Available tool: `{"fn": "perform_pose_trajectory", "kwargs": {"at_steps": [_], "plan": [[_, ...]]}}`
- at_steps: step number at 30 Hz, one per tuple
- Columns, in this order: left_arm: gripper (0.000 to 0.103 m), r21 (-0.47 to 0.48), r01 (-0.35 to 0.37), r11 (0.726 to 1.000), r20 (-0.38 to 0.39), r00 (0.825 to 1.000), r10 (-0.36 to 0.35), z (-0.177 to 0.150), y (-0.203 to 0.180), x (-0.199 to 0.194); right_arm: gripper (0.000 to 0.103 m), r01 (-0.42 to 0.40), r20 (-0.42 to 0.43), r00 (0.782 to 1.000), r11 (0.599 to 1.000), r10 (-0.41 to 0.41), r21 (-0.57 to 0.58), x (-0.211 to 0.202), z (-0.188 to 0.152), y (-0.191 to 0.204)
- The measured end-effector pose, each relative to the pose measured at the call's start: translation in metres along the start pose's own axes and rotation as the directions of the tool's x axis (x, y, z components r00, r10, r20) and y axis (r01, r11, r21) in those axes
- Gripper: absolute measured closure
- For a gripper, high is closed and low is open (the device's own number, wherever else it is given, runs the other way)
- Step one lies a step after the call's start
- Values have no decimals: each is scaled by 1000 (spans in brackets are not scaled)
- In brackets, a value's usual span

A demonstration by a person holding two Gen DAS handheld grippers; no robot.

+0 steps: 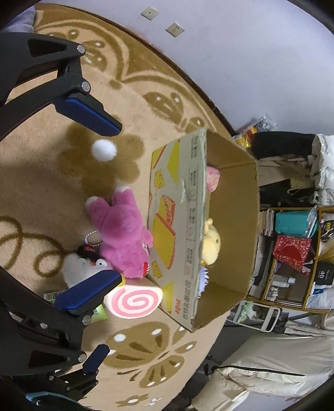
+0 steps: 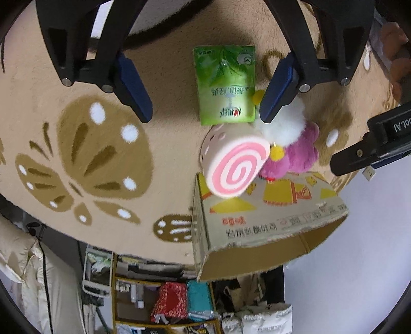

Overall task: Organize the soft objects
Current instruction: 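Move both grippers back toward the remaining items beside the box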

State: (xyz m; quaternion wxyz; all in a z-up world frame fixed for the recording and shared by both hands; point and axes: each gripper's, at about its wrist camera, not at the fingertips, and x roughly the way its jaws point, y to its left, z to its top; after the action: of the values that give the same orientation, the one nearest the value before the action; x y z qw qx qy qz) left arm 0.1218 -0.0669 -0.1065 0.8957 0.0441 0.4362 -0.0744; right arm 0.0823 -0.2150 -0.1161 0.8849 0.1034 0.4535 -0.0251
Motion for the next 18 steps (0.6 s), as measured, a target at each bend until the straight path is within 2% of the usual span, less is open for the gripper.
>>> {"fn": "perform_pose_trajectory", "kwargs": {"at_steps": [8, 18], "plan": [[0, 43, 9, 999, -20, 1000, -8, -3, -12, 10, 14, 10, -26, 1000, 1000, -11, -6, 8, -2, 2], [0, 89, 43, 995, -35, 999, -40, -6, -25, 15, 14, 23, -57, 998, 998, -20, 51, 10, -2, -15]]}}
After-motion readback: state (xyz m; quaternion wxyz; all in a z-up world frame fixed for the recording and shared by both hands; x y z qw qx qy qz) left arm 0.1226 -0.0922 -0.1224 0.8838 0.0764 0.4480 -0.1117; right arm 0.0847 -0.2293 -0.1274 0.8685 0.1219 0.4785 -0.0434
